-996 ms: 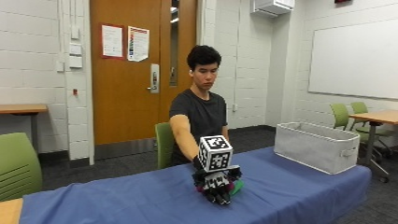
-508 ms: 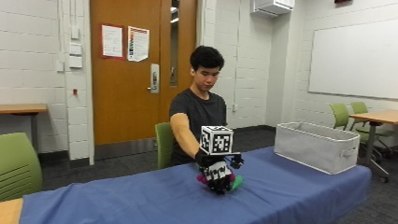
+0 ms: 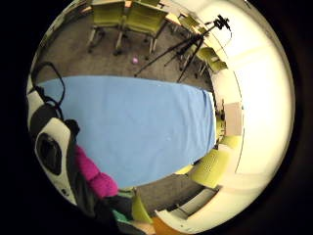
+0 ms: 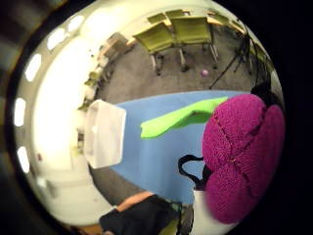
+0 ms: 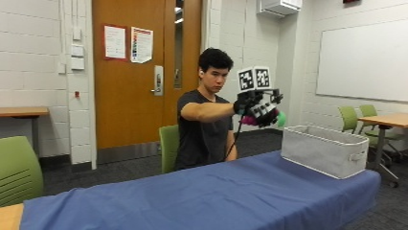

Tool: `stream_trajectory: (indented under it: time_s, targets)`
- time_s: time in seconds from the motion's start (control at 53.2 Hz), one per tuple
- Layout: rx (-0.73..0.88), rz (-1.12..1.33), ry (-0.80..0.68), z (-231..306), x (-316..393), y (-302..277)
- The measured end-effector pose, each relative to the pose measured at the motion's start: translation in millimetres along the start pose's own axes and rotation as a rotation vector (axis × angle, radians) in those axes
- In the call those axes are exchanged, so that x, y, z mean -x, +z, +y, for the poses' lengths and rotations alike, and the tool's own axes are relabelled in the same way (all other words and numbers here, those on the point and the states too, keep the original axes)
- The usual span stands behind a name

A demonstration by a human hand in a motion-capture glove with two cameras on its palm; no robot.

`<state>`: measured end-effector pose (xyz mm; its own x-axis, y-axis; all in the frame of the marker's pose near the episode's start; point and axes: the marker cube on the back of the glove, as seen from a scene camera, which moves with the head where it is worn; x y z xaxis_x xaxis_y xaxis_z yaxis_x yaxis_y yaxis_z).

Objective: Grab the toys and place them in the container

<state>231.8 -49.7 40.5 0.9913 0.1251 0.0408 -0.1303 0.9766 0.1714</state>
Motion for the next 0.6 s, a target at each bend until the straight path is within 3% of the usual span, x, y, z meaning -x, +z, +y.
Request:
stream_trajectory:
  time_s: [0.188, 0.301, 0.451, 0.602]
  targets:
    - [-0.085, -0.047, -0.207, -13, 130, -73]
    - [-0.104, -0.155, -0.44, -7, 257, -106]
    - [-0.105, -0.153, -0.525, 3, 395, -103]
    - [-0.051, -0.286, -0.658, -17, 425, -75]
